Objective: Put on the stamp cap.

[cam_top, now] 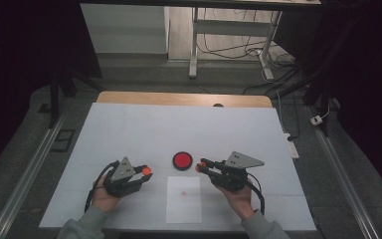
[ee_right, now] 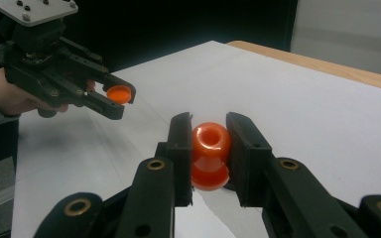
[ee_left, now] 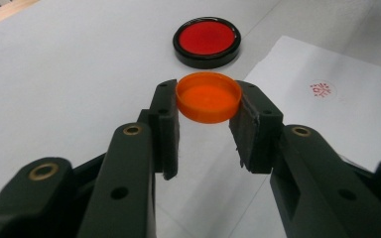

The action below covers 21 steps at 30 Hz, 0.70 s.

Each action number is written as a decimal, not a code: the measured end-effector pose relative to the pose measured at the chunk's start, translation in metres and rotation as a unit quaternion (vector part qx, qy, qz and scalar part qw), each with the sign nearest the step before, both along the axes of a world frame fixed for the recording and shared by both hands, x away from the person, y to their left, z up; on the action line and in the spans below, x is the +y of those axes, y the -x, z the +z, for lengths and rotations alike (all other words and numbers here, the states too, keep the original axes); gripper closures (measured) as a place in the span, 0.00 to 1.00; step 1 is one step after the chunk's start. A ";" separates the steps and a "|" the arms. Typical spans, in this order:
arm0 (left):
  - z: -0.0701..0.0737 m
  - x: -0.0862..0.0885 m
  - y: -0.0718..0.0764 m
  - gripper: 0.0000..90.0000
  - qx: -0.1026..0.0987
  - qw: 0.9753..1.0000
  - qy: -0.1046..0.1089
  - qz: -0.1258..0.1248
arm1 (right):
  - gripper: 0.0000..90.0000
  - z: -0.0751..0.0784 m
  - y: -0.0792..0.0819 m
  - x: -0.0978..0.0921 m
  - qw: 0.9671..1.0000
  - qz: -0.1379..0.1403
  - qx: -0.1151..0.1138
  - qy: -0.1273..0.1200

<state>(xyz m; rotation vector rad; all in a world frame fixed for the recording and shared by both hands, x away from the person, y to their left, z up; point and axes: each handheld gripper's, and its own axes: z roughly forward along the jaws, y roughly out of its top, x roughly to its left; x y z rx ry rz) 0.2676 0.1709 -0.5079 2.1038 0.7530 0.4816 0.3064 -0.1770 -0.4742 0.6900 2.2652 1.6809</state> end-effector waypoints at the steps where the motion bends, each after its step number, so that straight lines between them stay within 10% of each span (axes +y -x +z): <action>1: 0.000 -0.002 0.000 0.71 -0.001 1.000 -0.001 -0.002 | 0.80 0.000 0.000 0.000 1.000 0.000 0.000 0.000; 21: 0.002 -0.032 -0.004 0.71 -0.007 0.999 -0.009 -0.036 | 0.80 -0.002 0.000 0.003 1.000 0.003 0.003 0.001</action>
